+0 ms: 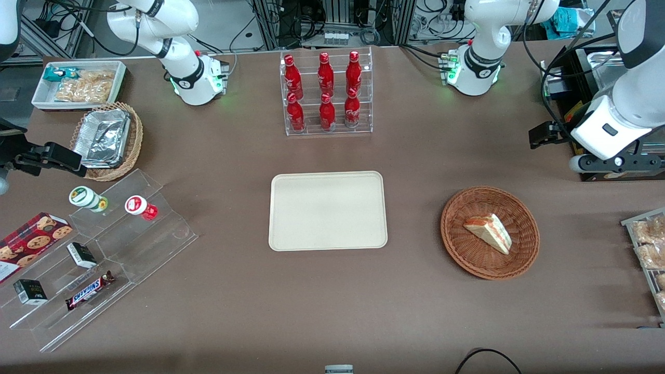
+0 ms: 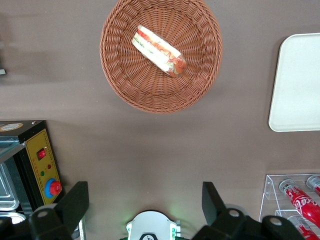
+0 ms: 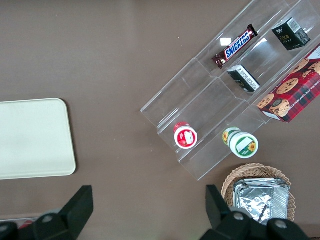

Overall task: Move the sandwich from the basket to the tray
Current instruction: 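Move the left gripper down over the wrapped sandwich in the wicker basket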

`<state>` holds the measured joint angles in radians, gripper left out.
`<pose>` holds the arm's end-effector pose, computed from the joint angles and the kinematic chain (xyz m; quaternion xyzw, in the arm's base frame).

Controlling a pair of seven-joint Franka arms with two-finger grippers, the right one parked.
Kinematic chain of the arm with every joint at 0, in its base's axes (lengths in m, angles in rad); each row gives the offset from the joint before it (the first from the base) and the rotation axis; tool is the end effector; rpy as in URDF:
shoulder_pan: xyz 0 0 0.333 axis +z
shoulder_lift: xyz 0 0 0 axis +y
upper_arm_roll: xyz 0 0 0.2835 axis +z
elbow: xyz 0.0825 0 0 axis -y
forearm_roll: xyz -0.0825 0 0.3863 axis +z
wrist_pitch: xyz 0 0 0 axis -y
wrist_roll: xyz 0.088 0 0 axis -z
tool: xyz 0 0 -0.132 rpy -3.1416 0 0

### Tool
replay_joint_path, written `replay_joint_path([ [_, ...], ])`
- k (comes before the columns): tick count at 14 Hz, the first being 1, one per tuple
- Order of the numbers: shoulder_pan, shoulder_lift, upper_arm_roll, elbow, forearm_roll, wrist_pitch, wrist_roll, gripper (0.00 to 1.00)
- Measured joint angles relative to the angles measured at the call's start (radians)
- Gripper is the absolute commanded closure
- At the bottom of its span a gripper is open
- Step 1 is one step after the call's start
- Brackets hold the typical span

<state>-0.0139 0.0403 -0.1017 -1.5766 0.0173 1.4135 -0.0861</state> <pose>0.5398 -0.0593 0.5306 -0.9947 0.0144 0.1002 0.0168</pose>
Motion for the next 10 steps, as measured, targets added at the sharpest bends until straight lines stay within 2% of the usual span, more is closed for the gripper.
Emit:
replay_joint_path([
  [6, 0.0, 0.002, 0.0, 0.0, 0.0, -0.002, -0.01, 0.0],
  [10, 0.0, 0.071, 0.0, -0.007, 0.0, 0.011, -0.228, 0.0],
])
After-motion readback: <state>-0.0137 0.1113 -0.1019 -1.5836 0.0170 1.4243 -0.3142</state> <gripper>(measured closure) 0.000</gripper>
